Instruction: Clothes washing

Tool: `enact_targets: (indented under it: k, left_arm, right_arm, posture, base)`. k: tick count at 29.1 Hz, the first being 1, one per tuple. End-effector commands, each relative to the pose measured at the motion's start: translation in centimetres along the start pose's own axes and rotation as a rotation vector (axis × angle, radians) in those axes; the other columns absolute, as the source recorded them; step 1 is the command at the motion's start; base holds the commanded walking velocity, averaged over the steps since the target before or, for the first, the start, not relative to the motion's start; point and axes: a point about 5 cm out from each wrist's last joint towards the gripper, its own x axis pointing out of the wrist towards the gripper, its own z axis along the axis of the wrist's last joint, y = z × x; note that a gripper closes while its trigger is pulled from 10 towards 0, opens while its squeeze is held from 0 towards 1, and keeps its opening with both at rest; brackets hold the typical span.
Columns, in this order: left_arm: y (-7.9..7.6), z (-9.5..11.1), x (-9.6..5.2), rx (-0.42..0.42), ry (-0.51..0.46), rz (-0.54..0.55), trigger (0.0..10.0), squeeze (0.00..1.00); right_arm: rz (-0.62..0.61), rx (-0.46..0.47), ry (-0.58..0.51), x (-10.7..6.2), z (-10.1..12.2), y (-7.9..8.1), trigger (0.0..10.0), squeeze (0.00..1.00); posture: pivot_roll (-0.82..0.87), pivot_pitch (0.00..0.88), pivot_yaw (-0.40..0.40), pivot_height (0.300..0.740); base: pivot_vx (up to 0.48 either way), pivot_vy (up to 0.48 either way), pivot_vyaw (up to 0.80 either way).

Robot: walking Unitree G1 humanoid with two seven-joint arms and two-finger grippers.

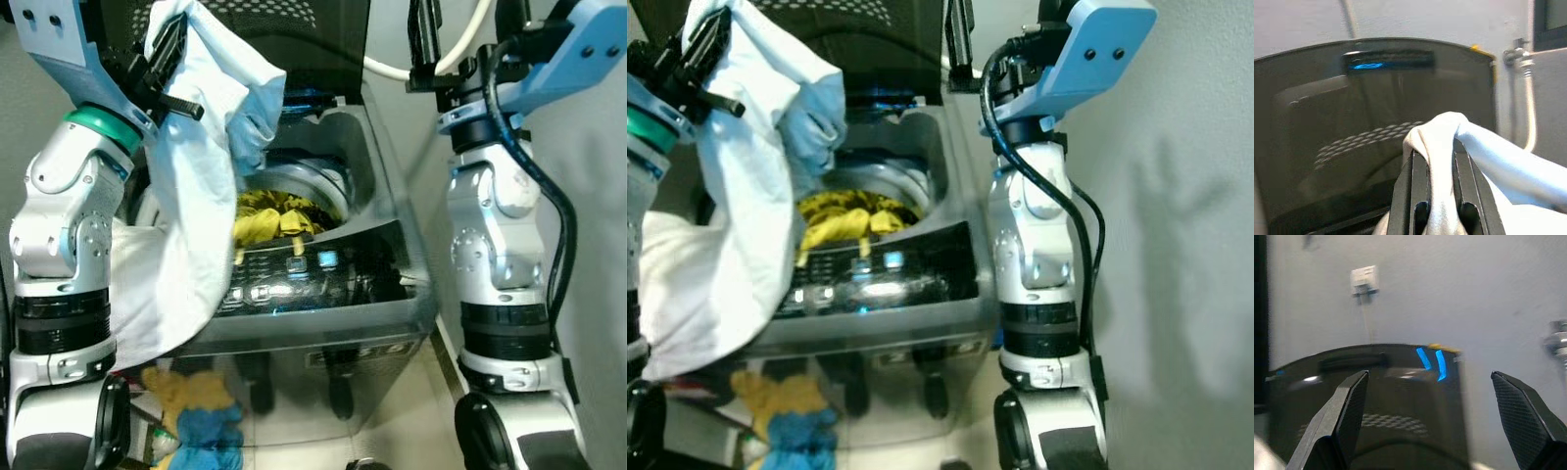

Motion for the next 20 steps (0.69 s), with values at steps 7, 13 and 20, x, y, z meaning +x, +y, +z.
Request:
enact_targets:
  k: [7,13,20]
  left_arm:
    - [0.1,0.5,0.0,0.015,-0.025,0.003,10.0,0.00]
    - [0.1,0.4,0.0,0.022,-0.019,-0.001,10.0,0.00]
    - [0.2,1.4,1.5,0.092,-0.078,-0.078,10.0,0.00]
  right_arm:
    - [0.002,-0.006,0.023,-0.2,-0.5,-0.1,10.0,0.00]
    - [0.008,-0.009,0.027,-0.2,-0.6,0.0,10.0,0.00]
    - [0.061,-0.063,-0.004,0.7,-0.2,0.4,10.0,0.00]
  posture:
    - [0.09,0.017,0.063,0.740]
    - [0.09,0.011,0.062,0.740]
    - [0.09,0.007,0.052,0.740]
  base:
    - [0.000,0.000,0.00]
    - [0.000,0.000,0.00]
    - [0.000,0.000,0.00]
